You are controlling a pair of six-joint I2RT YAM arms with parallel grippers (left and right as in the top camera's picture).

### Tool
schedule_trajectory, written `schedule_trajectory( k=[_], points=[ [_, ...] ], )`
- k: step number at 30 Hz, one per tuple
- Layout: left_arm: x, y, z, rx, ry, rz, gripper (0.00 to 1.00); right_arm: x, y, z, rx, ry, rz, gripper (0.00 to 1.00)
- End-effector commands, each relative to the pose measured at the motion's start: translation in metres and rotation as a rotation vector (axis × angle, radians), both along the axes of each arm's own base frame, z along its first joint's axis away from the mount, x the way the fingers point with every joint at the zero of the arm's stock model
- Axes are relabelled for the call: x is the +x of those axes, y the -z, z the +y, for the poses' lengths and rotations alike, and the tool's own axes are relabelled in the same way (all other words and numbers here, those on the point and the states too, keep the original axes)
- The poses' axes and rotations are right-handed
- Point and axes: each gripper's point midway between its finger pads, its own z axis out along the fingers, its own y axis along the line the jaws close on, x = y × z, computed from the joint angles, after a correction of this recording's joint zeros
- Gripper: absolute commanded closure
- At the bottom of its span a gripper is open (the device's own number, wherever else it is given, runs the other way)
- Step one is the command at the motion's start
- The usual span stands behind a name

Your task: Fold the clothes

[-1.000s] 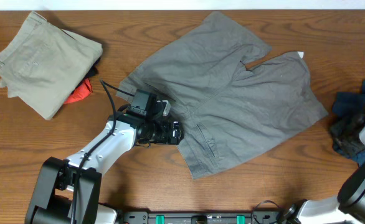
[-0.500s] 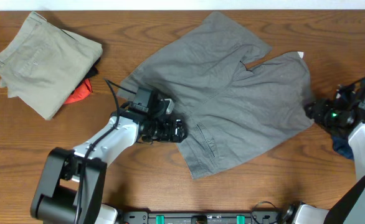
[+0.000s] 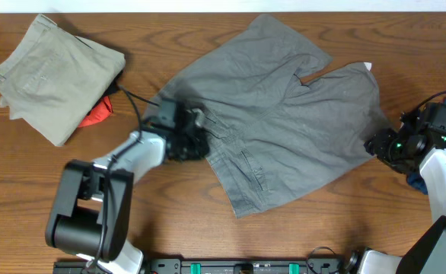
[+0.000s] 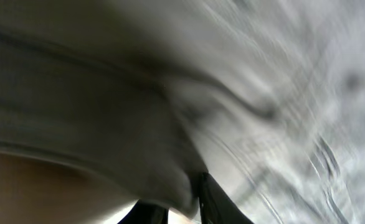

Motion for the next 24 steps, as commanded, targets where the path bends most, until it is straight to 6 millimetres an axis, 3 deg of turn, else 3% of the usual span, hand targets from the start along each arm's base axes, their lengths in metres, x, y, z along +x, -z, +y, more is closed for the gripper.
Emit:
schedule_trajectory(
  k=[1,6,9,11,12,16,21,24],
  points=[
    [0.054,-0.029,0.031,0.054,-0.112,-0.112,0.81,-0.003,0.001,0.003,-0.01,-0.018,0.016,0.47],
    [0.101,-0.074,0.052,0.036,-0.181,-0.23,0.81,-0.008,0.003,0.005,-0.001,-0.018,0.035,0.47],
    [0.102,-0.077,0.055,0.04,-0.186,-0.224,0.81,-0.008,0.003,0.005,-0.001,-0.018,0.035,0.47],
    [0.096,-0.07,0.058,0.065,-0.194,-0.189,0.78,-0.008,0.003,0.005,-0.001,-0.018,0.035,0.47],
    [0.09,-0.066,0.059,0.07,-0.193,-0.161,0.7,-0.008,0.003,0.005,-0.002,-0.018,0.035,0.47],
    [0.048,-0.047,0.057,0.095,-0.171,0.027,0.53,-0.009,0.004,0.003,-0.009,-0.015,0.039,0.46],
    [0.017,-0.031,0.038,0.068,-0.116,0.125,0.34,-0.009,0.004,0.003,-0.011,-0.014,0.04,0.46],
    [0.009,-0.018,0.025,0.069,-0.082,0.13,0.31,-0.01,0.004,0.003,-0.01,-0.014,0.044,0.46]
  ],
)
